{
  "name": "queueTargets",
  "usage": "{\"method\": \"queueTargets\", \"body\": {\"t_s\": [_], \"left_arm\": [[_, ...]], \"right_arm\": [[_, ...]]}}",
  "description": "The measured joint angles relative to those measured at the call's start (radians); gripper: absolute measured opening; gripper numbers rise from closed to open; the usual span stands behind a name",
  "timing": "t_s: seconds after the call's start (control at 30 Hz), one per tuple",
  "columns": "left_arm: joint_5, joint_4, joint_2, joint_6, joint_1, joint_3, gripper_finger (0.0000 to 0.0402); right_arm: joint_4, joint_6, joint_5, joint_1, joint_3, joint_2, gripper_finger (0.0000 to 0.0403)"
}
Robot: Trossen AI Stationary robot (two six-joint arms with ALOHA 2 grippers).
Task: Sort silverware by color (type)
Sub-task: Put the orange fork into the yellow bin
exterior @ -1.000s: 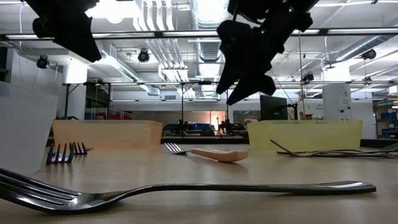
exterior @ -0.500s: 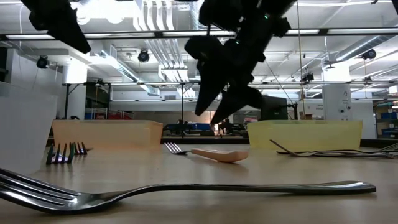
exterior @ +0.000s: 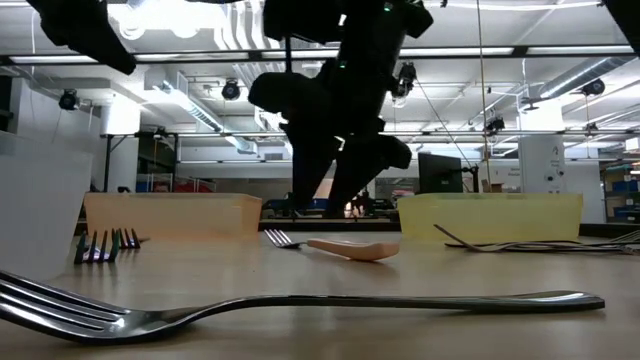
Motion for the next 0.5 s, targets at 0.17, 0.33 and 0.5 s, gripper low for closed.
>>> {"method": "queueTargets", "body": {"t_s": [0.17, 0.33, 0.5], "left_arm": [[0.000, 0.000, -0.016, 0.009, 0.000, 0.000, 0.0123], [0.000, 0.000, -0.022, 0.009, 0.000, 0.000, 0.0123], [0.000, 0.000, -0.022, 0.009, 0.000, 0.000, 0.0123]], "right_arm": [[-0.098, 0.001, 0.010, 0.001, 0.069, 0.064, 0.0203], [-0.105, -0.009, -0.003, 0.002, 0.119, 0.127, 0.0203], [-0.114, -0.043, 0.000, 0.003, 0.140, 0.163, 0.0203]]}}
